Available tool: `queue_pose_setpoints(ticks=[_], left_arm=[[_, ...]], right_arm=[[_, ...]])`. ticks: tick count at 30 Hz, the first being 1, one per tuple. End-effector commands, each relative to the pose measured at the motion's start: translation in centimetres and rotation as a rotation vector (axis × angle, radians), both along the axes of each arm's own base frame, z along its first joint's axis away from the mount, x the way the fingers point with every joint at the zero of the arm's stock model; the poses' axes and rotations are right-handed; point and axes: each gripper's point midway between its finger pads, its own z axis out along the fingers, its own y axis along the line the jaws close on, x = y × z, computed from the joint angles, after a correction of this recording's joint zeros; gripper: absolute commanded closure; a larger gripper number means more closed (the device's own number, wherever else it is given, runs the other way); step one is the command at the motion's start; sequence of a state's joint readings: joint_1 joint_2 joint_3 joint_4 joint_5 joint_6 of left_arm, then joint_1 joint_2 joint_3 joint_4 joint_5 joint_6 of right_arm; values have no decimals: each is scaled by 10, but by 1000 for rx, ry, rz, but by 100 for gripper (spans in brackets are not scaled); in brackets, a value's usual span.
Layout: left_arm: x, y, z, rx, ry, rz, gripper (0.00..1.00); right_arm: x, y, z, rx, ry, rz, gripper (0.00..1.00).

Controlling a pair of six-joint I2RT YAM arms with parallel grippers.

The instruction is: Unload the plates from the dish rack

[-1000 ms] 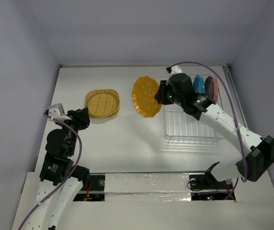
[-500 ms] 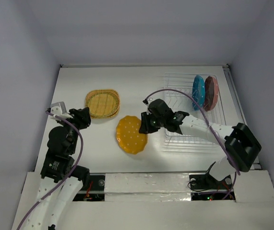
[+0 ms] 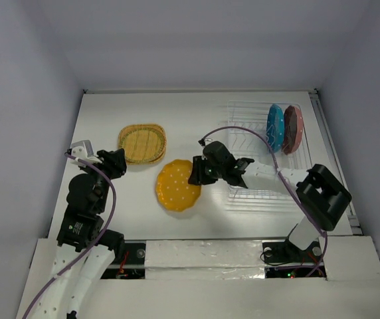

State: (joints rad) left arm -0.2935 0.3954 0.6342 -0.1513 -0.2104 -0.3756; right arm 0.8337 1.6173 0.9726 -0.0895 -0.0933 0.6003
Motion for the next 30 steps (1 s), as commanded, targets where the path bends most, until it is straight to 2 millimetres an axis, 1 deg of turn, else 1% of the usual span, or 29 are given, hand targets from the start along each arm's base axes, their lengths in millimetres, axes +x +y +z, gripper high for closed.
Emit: queue_pose_setpoints(ticks=[1,3,6,7,8,10,11,12,13,14,15,17,18,19,20,21,22,23,24,25,26,27,28,29,30], left_arm=[[-1,-2,11,-17,-41,-7,66],[-2,-1,11,-16,-45,-7,66],[-3,-1,13,-19,-56,-7,66],[-4,-1,15,-22,-61,-7,66],[-5,0,16,-22,-67,-7,66],[-6,0,18,-25,-75,-7,65],[-7,0,19,-28,-80,-7,65],[-7,0,19,-27,-79,-7,65],[-7,1,20,-28,-85,-7,65],[-8,1,20,-28,-86,-7,65],[-8,1,21,-29,-89,-7,65],[-10,1,23,-31,-97,-7,65],[-11,2,23,-33,-101,-7,65],[-11,2,24,-33,-103,-7,65],[-11,2,24,-33,-104,-7,65],[-11,2,24,-33,-104,-7,65],[-11,2,24,-32,-104,-7,65],[-11,2,23,-33,-101,-7,65],[-11,2,24,-31,-103,-7,65],[-11,2,23,-31,-100,-7,65],[-11,2,24,-31,-103,-7,65],[-11,2,24,-32,-104,-7,65],[-11,2,24,-33,-104,-7,66],[-12,2,25,-35,-108,-7,67],[-12,2,24,-34,-107,-7,69]], right_arm=[[21,-23,-32,-179,-54,-98,57],[25,-24,-33,-199,-57,-113,50],[32,-29,-37,-241,-69,-142,47],[34,-35,-39,-277,-71,-157,45],[36,-37,-40,-295,-77,-160,40],[39,-40,-41,-327,-80,-172,35],[40,-41,-41,-337,-83,-173,28],[42,-40,-36,-336,-91,-177,24],[44,-43,-34,-353,-97,-187,21],[46,-44,-30,-359,-106,-193,14],[48,-46,-27,-368,-112,-198,11],[54,-48,-13,-377,-142,-213,7],[55,-45,-5,-362,-154,-208,7],[58,-41,18,-322,-187,-212,7],[60,-40,32,-298,-209,-213,10],[62,-40,48,-280,-237,-213,21],[63,-44,78,-244,-288,-237,29],[67,-45,104,-217,-337,-248,53],[68,-50,122,-201,-370,-264,70],[72,-61,138,-198,-397,-297,82],[76,-78,168,-181,-454,-350,97],[81,-93,176,-191,-470,-387,100],[86,-115,180,-234,-476,-443,100],[98,-144,182,-271,-476,-511,100],[101,-163,187,-295,-477,-553,100]])
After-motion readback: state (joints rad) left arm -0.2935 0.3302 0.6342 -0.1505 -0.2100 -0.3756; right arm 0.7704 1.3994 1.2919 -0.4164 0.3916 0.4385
